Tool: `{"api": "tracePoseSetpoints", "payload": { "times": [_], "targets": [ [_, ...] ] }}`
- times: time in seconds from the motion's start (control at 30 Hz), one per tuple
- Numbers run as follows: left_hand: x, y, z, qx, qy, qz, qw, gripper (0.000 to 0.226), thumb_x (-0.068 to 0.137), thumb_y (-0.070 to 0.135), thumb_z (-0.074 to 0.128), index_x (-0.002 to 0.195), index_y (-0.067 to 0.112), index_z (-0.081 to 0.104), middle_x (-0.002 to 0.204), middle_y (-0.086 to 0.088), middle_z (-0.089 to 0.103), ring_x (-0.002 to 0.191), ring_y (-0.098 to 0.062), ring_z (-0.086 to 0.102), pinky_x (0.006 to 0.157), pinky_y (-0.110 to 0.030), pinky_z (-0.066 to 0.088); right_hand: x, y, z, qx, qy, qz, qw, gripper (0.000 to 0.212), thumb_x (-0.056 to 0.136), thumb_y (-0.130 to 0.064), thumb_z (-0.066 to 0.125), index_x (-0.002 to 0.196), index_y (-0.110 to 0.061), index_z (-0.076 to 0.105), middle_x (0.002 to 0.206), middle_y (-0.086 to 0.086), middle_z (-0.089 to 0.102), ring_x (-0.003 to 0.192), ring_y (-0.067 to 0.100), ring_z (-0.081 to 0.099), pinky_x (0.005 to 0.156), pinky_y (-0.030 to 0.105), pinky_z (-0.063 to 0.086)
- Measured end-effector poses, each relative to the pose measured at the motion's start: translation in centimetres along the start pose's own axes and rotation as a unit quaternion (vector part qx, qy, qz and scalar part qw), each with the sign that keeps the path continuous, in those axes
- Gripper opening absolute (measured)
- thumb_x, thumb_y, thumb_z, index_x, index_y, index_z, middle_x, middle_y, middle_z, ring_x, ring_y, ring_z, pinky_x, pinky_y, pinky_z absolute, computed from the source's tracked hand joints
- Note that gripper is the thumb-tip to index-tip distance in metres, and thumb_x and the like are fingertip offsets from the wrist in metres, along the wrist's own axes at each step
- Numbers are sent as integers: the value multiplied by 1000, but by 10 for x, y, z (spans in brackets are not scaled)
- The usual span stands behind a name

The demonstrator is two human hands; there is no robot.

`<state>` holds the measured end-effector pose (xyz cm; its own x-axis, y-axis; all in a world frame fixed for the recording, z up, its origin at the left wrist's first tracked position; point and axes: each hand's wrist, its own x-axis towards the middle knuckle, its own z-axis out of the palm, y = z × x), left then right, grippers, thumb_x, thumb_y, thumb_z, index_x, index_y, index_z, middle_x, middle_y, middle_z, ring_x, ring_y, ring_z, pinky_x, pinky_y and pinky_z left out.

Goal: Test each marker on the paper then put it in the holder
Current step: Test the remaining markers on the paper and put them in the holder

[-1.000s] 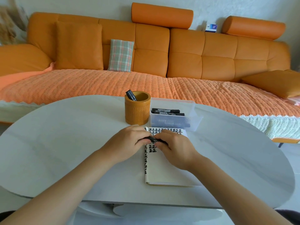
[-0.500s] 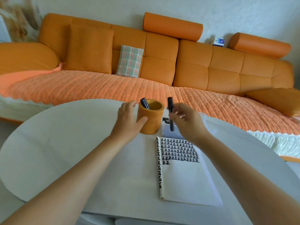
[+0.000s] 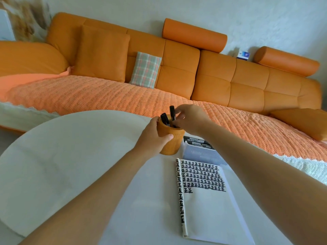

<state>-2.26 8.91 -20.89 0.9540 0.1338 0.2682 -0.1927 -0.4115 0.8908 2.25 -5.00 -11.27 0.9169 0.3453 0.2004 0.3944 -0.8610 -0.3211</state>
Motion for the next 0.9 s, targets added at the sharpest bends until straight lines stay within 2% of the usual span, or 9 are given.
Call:
{"api": "tracePoseSetpoints", "payload": {
  "times": [0.1,0.2,0.27,0.4,0.43,0.5,0.57,0.67,0.9],
  "targets": [
    [2,-2,-1,6,7,-8,1000,69,83,38,71,141,29,35,141,6,47,127,-19,48,90,-29,40,5,3,4,-10,-38,7,999,13,87,-25,69,98,-27,76,89,-3,71,78,15,63,63,27,55],
    [2,0,-1,23,5,-3,1000,71,85,39,70,143,29,31,146,5,43,131,-21,45,99,-35,41,8,5,1,14,-73,4,997,19,90,-22,67,105,-25,77,91,-2,71,79,16,62,62,23,50],
    [2,1,0,36,2,5,999,71,86,39,68,145,29,29,148,5,41,133,-20,43,101,-38,40,8,10,-4,52,-59,-9,997,22,91,-19,65,111,-24,74,103,-4,71,88,14,63,68,20,50],
    [1,1,3,17,7,20,1000,74,80,44,74,141,30,33,137,9,45,120,-13,45,89,-30,42,0,39,-8,57,22,5,998,22,97,-13,53,99,-26,72,111,-5,67,75,3,56,59,15,40],
    [1,0,4,13,12,26,1000,74,79,44,75,139,29,35,134,10,46,118,-12,45,89,-30,42,-3,49,-8,31,17,17,999,26,97,-12,50,97,-27,71,117,-3,67,81,7,60,64,17,45],
    [3,-5,6,19,22,37,999,73,77,43,76,138,29,38,133,6,46,120,-16,47,94,-35,46,-8,68,-7,-51,-59,34,996,29,97,-11,49,101,-29,72,126,-1,66,100,16,65,82,28,55],
    [6,-9,6,27,17,34,999,72,78,45,75,139,31,37,134,2,44,122,-19,47,98,-41,47,-15,81,-7,-109,-150,38,982,26,94,-14,58,110,-29,72,124,-4,68,110,17,64,97,35,48],
    [9,-11,4,30,2,25,999,71,82,44,72,141,33,35,139,2,41,124,-20,46,98,-40,46,-22,87,-7,-109,-202,41,972,30,89,-17,66,116,-28,71,116,-6,70,107,17,63,98,34,44],
    [8,-13,8,57,16,38,998,71,84,45,70,142,30,33,141,0,42,127,-20,44,94,-33,42,-13,87,4,-155,-195,36,968,21,92,-20,62,106,-29,75,117,-3,70,111,21,61,102,37,44]
  ]
}}
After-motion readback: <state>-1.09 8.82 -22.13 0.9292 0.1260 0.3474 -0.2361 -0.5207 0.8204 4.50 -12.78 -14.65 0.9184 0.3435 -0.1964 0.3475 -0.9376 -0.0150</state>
